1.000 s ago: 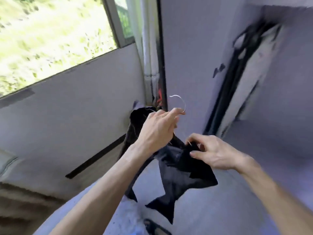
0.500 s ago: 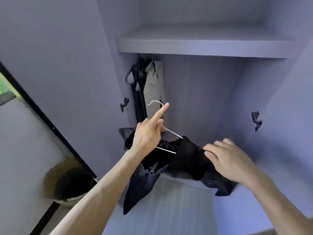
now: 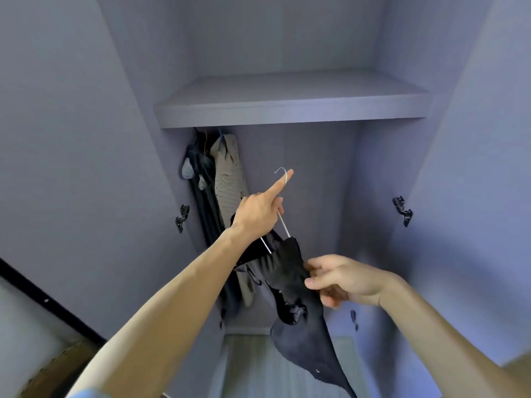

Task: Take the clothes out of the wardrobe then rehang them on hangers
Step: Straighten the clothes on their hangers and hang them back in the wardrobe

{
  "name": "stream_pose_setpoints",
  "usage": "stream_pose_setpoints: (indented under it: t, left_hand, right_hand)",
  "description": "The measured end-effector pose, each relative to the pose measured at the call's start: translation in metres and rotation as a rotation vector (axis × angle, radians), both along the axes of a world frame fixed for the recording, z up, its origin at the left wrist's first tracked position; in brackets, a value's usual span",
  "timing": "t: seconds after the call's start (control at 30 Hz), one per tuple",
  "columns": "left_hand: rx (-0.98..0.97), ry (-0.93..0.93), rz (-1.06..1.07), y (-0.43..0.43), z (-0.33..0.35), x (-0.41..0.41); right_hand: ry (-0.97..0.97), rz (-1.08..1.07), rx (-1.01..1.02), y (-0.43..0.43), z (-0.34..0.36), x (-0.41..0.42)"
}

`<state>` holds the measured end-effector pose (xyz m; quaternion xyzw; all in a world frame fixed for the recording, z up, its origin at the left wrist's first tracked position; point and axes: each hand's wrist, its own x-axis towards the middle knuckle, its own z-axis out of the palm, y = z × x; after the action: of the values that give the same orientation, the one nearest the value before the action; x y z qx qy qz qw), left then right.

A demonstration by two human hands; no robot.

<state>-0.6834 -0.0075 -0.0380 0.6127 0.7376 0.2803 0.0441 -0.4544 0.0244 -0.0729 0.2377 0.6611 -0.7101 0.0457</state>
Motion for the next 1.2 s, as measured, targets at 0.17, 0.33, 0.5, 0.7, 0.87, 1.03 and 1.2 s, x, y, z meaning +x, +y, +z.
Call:
stream_pose_setpoints:
  t: [0.17, 0.33, 0.5, 0.7, 0.87, 1.03, 1.2]
  left_hand:
    - [-0.029, -0.077, 0.002, 0.016, 0.001, -0.026]
    - [-0.097, -0.091, -0.081, 0.037, 0.005, -0.061]
    - [-0.256, 0.437, 0.16, 0.033, 0.008, -0.144]
    - [-0.31, 0.969, 0.635, -0.01, 0.034, -0.249]
    - [-0.428, 1.345, 0.68, -0.021, 0.017, -0.28]
    - [-0.32, 1.404, 0.719, -0.016, 0.013, -0.287]
    - [-0.265, 1.38, 0.715, -0.014, 0.013, -0.282]
  right_hand:
    - [0.083, -0.101, -0.105, -0.003, -0.004, -0.036]
    - [0.158, -0.206, -0.193, 0.007, -0.02, -0.069]
    - [0.153, -0.304, -0.147, 0.047, -0.031, -0.115]
    - [0.133, -0.315, -0.056, 0.114, -0.024, -0.184]
    - [0.181, -0.271, 0.091, 0.164, -0.008, -0.246]
    - [0.198, -0.214, 0.218, 0.201, 0.003, -0.302]
    - [0.188, -0.258, 0.303, 0.241, 0.008, -0.351]
